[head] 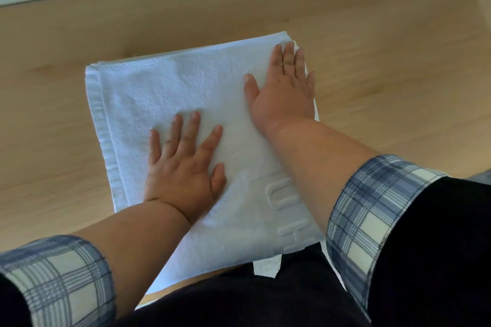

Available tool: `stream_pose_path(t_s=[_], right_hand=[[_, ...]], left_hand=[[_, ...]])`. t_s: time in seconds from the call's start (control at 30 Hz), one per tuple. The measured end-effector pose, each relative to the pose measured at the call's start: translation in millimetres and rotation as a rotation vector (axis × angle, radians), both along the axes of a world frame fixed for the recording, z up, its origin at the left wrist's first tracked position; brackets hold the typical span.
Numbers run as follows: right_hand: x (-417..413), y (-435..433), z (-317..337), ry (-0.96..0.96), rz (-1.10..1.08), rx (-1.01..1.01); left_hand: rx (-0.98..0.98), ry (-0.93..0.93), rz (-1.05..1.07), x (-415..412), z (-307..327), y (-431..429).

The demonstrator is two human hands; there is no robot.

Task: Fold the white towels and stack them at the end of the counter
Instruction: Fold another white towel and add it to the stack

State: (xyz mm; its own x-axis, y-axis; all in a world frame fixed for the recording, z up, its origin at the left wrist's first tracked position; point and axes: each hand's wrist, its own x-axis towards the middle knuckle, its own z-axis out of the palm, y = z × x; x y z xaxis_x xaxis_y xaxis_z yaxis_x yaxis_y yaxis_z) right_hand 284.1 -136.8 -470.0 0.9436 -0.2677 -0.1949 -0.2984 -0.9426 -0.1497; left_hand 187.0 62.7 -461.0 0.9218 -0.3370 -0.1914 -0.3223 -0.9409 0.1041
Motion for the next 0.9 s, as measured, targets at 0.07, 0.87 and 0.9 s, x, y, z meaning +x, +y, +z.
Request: stream_pose_path(t_s=[0.07,0.87,0.9], right_hand=[[2,0,0,-0.013,-0.007,0.013],[-47,1,27,0.049,0.32,0.17],[-70,7,29,0.051,0.452,0.209]], left_hand=[[0.002,-0.001,0.0,1,0,1],[0.023,-0.065,0.006,-3,-9,0],[0.027,-0.062,0.006,-4,-9,0]])
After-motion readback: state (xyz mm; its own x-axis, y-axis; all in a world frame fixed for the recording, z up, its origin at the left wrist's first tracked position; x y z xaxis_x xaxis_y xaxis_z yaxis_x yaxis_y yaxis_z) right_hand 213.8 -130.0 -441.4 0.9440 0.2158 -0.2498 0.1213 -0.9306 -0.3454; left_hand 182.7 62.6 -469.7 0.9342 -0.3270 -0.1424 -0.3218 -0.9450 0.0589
